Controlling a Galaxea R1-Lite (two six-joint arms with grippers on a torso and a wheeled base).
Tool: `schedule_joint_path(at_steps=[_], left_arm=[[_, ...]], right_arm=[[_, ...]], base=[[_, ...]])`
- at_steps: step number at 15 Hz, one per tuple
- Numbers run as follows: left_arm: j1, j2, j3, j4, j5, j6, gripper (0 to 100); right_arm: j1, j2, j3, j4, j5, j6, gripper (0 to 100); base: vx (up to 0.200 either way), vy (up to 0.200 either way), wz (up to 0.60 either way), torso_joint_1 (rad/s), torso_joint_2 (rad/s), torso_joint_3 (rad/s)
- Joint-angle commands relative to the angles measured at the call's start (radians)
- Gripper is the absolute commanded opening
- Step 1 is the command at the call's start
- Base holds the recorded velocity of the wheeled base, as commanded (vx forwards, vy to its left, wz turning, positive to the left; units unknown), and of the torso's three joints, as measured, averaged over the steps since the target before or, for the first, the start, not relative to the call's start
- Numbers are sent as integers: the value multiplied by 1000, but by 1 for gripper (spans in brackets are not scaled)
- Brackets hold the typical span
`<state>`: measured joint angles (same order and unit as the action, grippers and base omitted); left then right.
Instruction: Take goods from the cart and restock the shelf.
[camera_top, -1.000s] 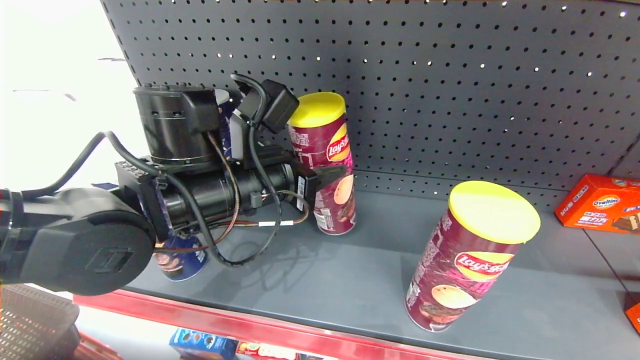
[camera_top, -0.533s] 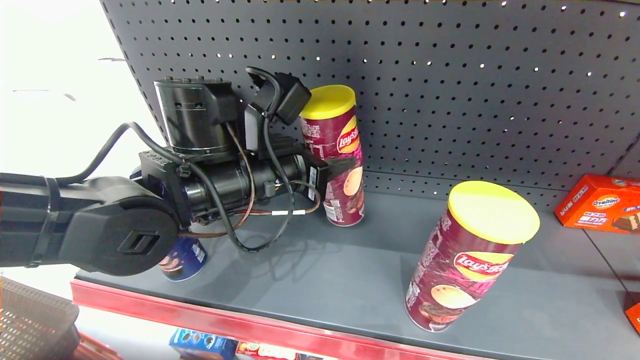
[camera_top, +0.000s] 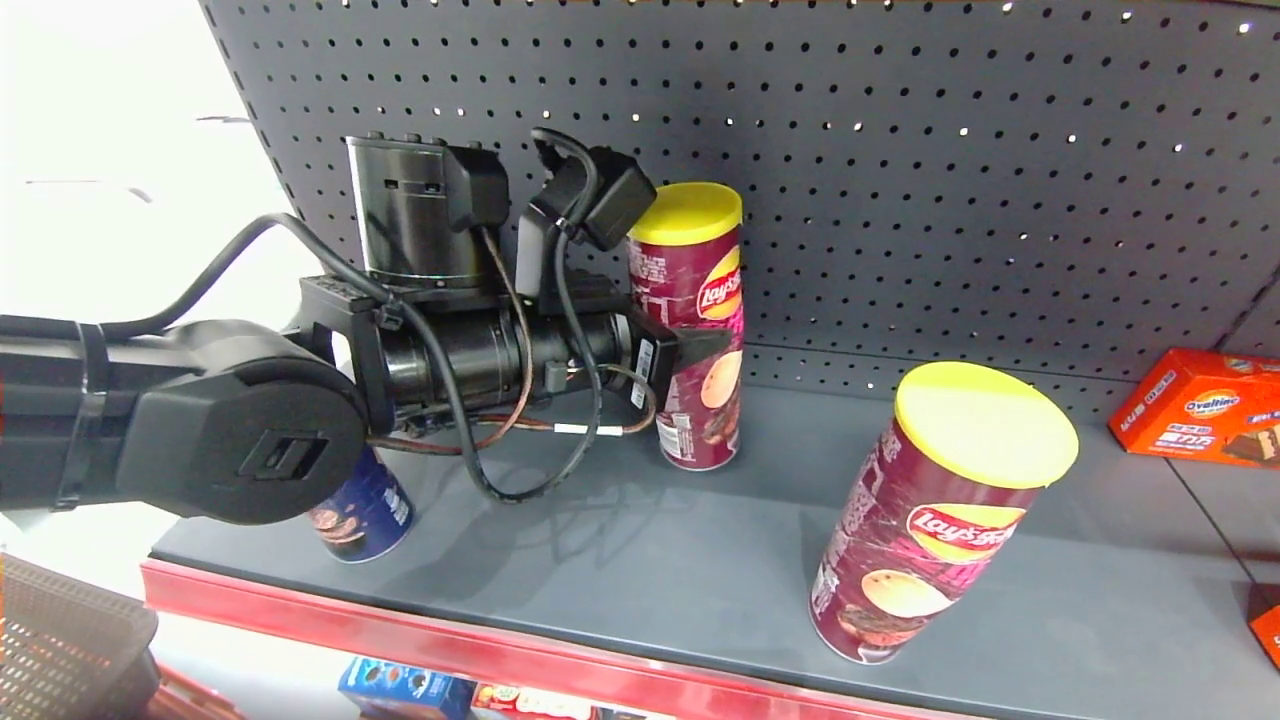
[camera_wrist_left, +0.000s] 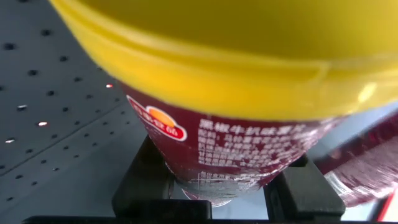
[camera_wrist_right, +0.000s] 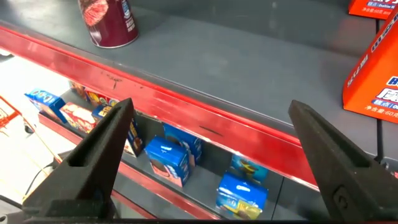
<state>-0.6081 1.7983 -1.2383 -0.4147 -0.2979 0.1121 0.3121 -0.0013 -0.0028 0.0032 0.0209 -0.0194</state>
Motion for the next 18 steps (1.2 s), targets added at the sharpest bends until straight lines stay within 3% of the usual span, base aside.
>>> schedule_joint_path(at_steps=[1,5,6,9,14,18], left_arm=[[-4,-5,-6,14,-1,1,0],[2,-27,2,20,-79,1,0],[4,-28,0,17,-96,15,0],[7,-34,-1,68,-90,41,0],[4,-45,-44,109,-156,44,0],[10,-8,-89,137,-156,43,0]], right_arm=[[1,1,0,0,1,-1,100],[1,1,1,0,1,-1,100],[1,1,0,0,1,-1,100],[1,1,0,0,1,-1,100],[1,1,0,0,1,-1,100],[1,1,0,0,1,-1,100]], base=[[0,0,0,0,0,0],[0,0,0,0,0,0],[0,0,0,0,0,0],[0,0,0,0,0,0],[0,0,0,0,0,0],[0,0,0,0,0,0]])
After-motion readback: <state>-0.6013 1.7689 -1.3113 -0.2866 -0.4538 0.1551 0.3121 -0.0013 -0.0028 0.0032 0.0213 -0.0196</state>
